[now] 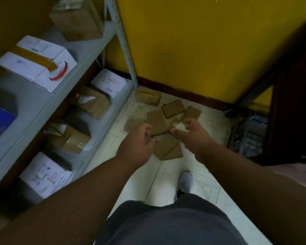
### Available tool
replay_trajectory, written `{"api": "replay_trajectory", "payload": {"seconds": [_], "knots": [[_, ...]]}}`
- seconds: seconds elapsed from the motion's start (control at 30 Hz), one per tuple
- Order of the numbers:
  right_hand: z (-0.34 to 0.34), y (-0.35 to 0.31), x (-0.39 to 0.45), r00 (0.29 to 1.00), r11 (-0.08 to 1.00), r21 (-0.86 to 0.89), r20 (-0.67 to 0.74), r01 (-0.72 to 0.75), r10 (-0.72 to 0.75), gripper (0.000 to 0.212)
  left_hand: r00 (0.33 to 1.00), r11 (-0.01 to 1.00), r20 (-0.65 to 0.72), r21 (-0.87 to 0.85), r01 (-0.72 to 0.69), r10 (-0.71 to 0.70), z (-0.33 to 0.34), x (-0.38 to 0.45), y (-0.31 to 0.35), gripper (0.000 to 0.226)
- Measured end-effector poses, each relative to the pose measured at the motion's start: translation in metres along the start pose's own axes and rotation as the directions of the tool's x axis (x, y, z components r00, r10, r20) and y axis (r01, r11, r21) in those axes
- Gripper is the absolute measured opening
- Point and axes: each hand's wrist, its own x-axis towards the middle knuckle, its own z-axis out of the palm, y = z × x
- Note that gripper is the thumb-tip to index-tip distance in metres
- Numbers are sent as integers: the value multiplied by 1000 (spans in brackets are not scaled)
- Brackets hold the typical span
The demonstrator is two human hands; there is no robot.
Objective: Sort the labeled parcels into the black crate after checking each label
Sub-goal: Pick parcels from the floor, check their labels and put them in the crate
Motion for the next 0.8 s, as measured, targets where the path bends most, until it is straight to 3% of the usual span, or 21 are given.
{"api": "replay_trajectory", "payload": {"seconds": [0.2,0.33,0.4,0.6,0.8], "knots": [[39,-12,82,990,985,96,22,-142,140,72,983,975,45,-127,183,-179,12,67,-25,37],[67,-1,104,968,955,155,24,-251,250,44,963,947,124,-190,260,-239,29,81,-51,30],[82,13,121,952,933,196,8,-302,306,59,960,950,162,-180,255,-227,37,104,-70,17],[140,112,201,919,914,168,-79,-370,386,71,939,941,230,-162,297,-256,126,174,-170,7],[202,248,300,883,883,131,-84,-450,462,71,915,952,301,-60,300,-270,257,229,-280,29]]}}
